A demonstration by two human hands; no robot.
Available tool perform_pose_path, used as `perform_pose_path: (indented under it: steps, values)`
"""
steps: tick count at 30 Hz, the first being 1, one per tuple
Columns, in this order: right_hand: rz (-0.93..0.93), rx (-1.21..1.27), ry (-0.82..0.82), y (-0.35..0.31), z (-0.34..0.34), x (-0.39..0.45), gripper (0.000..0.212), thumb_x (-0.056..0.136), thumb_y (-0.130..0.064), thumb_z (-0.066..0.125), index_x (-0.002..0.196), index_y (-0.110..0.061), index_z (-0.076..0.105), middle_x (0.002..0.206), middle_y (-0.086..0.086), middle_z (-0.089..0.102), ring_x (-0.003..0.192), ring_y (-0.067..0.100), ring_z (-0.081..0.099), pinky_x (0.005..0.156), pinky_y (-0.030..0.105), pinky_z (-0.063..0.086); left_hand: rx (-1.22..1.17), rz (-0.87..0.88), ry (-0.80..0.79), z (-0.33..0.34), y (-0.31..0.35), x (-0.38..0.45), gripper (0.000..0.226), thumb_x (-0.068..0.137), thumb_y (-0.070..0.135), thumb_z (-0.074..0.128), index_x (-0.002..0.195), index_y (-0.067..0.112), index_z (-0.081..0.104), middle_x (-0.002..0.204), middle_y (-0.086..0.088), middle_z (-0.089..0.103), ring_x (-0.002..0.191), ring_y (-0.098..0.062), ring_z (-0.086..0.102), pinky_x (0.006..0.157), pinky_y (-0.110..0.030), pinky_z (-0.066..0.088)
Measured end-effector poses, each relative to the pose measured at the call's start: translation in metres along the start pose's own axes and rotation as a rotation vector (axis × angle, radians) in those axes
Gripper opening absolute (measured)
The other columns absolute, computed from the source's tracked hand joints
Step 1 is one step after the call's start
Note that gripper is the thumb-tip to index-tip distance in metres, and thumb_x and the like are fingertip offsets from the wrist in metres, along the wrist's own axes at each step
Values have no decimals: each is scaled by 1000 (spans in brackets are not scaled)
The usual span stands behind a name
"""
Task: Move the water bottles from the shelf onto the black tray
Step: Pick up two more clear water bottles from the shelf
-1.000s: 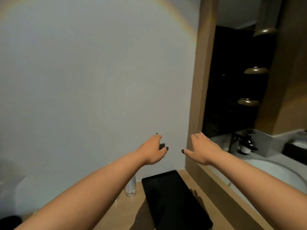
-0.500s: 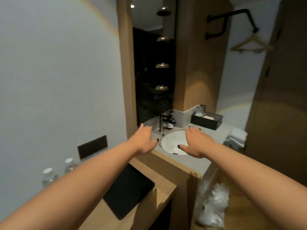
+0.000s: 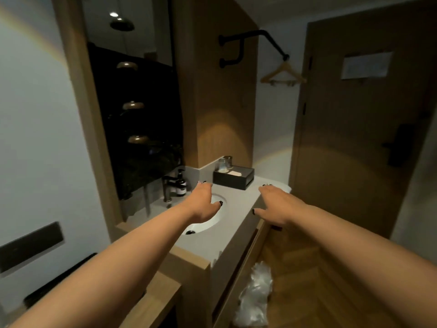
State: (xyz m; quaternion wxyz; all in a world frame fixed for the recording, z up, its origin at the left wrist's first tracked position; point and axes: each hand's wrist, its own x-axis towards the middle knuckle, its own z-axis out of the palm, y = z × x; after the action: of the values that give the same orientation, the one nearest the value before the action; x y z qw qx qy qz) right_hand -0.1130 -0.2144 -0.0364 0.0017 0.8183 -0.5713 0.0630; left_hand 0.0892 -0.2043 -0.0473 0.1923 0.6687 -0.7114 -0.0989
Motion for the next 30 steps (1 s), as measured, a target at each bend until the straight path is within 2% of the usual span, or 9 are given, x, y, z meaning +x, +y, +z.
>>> perform_pose_path:
  steps: [9,12,13,15,18,21,25,30]
  values:
    - [55,14,10,108,-26,2,57,92,-39,50,138,-8,37,143,12,41,127,28,44,103,39,42,-63,52,-4,54,89,54,70,95,34,49,150,7,16,159,-10,16,148,-25,7,117,-38,18]
    - [105,46,3,136,-23,8,42,90,-37,51,121,-9,47,128,11,50,102,23,50,84,34,46,-62,75,-20,65,108,73,67,95,33,49,148,6,19,158,-11,17,148,-25,4,117,-38,18]
    - [122,55,0,145,-20,10,40,90,-37,52,118,-9,48,125,10,51,100,23,51,82,35,47,-63,86,-29,68,114,79,66,95,33,49,148,6,19,158,-12,17,148,-26,4,117,-38,18]
    - [157,66,0,161,-15,14,46,89,-38,52,126,-10,46,132,11,49,112,26,52,91,40,49,-66,109,-48,76,124,91,65,95,32,49,148,7,19,158,-12,16,148,-27,5,116,-39,19]
    - [228,65,-31,182,-6,23,59,91,-40,52,139,-9,36,144,11,40,129,28,44,103,42,43,-73,143,-77,91,132,117,67,96,31,49,149,7,16,159,-12,13,148,-26,4,117,-39,18]
    - [267,58,-55,201,2,40,58,92,-38,51,139,-8,36,144,11,39,129,29,44,104,41,42,-91,160,-114,109,134,150,66,95,30,49,148,7,17,158,-13,16,148,-25,5,115,-39,21]
    - [286,55,-41,225,9,76,56,92,-36,52,139,-9,37,145,11,39,130,29,43,105,41,41,-117,165,-147,131,136,199,59,93,28,51,143,7,28,151,-17,29,136,-30,34,107,-37,35]
    - [344,75,-18,251,21,140,62,92,-37,53,144,-10,31,151,10,34,134,29,39,108,40,39,-164,216,-173,149,138,282,59,95,28,51,144,7,26,151,-16,29,135,-30,36,106,-35,35]
